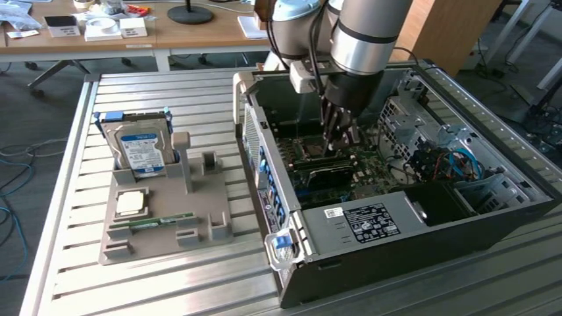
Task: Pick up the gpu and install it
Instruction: 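Press down on the gpu until it lock into place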
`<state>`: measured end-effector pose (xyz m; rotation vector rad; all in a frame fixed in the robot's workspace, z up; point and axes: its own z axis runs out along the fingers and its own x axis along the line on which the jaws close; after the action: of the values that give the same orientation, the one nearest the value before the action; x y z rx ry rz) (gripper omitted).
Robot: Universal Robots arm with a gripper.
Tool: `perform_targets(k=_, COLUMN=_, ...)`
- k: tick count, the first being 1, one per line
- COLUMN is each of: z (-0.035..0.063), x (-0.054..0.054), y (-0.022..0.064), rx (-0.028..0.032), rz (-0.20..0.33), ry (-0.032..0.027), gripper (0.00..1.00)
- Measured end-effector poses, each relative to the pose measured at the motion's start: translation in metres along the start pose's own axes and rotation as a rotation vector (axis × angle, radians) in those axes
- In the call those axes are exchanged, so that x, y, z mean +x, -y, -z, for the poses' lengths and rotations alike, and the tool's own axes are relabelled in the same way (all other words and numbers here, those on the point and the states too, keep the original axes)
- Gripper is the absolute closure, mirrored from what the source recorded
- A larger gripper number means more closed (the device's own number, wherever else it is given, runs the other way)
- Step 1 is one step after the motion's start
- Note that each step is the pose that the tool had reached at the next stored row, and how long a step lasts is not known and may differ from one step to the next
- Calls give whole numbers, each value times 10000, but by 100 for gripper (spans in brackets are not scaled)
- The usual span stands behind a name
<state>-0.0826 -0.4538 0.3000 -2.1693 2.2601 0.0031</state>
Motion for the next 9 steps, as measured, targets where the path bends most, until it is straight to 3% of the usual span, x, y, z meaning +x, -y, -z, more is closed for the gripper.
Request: perform_targets(k=9, z=-136, x=-67, y=-8, rx=-1, rz=2, ry=-2, gripper=89)
